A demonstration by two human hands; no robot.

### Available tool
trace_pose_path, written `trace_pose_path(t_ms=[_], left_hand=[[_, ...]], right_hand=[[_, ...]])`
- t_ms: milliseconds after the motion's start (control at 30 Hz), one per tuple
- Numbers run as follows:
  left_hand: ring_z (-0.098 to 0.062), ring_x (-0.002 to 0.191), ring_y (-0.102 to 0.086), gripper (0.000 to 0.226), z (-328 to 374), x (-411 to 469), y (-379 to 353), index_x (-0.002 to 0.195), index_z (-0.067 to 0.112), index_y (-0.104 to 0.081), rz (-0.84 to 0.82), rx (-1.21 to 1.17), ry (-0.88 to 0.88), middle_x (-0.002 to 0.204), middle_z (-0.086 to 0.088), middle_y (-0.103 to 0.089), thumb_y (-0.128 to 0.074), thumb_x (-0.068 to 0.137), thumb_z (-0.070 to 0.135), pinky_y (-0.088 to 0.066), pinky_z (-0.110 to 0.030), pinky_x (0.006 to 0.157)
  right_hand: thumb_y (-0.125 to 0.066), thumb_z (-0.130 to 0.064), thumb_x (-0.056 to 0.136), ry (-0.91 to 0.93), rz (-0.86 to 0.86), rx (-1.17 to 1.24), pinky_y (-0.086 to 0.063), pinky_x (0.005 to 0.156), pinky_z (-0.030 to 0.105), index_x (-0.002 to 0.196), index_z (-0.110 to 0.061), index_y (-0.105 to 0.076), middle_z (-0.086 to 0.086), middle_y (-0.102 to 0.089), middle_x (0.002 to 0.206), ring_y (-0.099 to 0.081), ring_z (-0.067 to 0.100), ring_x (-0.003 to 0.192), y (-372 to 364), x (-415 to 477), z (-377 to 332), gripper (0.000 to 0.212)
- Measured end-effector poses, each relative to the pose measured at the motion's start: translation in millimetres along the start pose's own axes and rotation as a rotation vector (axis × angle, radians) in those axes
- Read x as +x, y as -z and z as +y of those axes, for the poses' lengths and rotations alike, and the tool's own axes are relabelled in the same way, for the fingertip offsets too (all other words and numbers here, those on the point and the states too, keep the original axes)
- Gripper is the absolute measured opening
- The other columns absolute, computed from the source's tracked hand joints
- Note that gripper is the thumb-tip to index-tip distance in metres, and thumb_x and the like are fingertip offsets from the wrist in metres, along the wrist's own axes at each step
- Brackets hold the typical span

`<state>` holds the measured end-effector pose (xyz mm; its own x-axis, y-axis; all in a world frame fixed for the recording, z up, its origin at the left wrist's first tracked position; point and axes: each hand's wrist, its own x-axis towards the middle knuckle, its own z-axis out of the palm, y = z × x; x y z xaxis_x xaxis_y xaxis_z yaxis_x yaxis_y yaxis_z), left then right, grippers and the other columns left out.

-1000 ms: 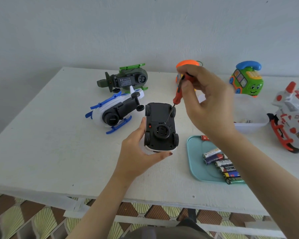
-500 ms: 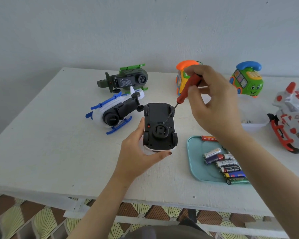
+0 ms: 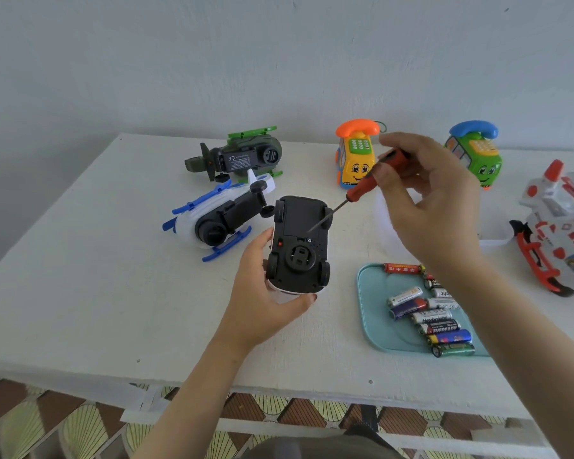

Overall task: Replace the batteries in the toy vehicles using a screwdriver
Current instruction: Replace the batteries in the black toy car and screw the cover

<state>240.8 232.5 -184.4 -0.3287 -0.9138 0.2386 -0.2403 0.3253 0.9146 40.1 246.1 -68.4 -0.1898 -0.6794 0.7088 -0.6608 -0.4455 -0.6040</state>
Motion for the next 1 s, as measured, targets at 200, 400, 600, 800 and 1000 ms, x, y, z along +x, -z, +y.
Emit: trace_pose_path(t_ms=[200, 400, 600, 800, 1000], left_hand=[[0.006, 0.131, -0.033, 0.093, 2.1, -2.2, -0.7, 0.147, 0.021, -0.027, 0.047, 0.091, -0.040, 0.139, 0.015, -0.035, -0.077, 0.069, 0.021, -0.031, -0.004, 0.098], [-0.001, 0.139, -0.023, 0.110, 6.0, -4.8, -5.1, 0.149, 0.030, -0.015, 0.014, 0.202, -0.018, 0.149, 0.010, -0.022, -0.086, 0.066, 0.033, -0.030, -0.017, 0.108], [0.006, 0.107, -0.030, 0.114, 11.9, -4.0, -23.4, 0.147, 0.020, -0.025, 0.219, 0.331, 0.008, 0.128, 0.013, -0.019, -0.093, 0.055, 0.024, -0.030, 0.007, 0.082], [0.004, 0.110, -0.040, 0.101, 17.5, -4.1, -23.1, 0.145, 0.009, -0.027, 0.347, 0.254, 0.010, 0.119, 0.010, -0.032, -0.083, 0.060, 0.006, -0.044, -0.013, 0.091], [-0.007, 0.110, -0.037, 0.093, 25.6, 15.6, -12.8, 0.141, 0.012, -0.031, 0.263, 0.371, 0.031, 0.123, 0.011, -0.025, -0.079, 0.062, 0.006, -0.041, -0.003, 0.078]], right_hand=[[-0.054, -0.015, 0.095, -0.124, 0.101, 0.097, -0.050, 0.060, 0.019, 0.093, -0.025, -0.046, -0.015, -0.061, 0.078, -0.064, 0.011, 0.065, 6.6, -1.3, 0.5, 0.013], [-0.045, -0.019, 0.101, -0.354, 0.030, 0.146, -0.043, 0.038, 0.024, 0.082, -0.023, -0.037, -0.005, -0.068, 0.062, -0.053, 0.014, 0.042, 8.9, -8.9, 4.7, 0.021], [-0.040, -0.008, 0.100, -0.667, 0.022, 0.418, -0.050, 0.043, 0.024, 0.090, -0.006, -0.058, -0.003, -0.069, 0.061, -0.055, 0.013, 0.046, 10.0, -10.7, 7.5, 0.020], [-0.067, -0.008, 0.084, -0.889, -0.152, 0.532, -0.048, 0.044, 0.025, 0.082, -0.006, -0.054, 0.008, -0.070, 0.066, -0.057, 0.017, 0.047, 15.3, -23.7, 8.4, 0.014], [-0.055, -0.006, 0.087, -0.710, -0.366, 0.204, -0.029, 0.041, 0.022, 0.081, -0.013, -0.058, -0.003, -0.049, 0.047, -0.034, 0.014, 0.043, 13.5, -43.6, -1.5, 0.010]])
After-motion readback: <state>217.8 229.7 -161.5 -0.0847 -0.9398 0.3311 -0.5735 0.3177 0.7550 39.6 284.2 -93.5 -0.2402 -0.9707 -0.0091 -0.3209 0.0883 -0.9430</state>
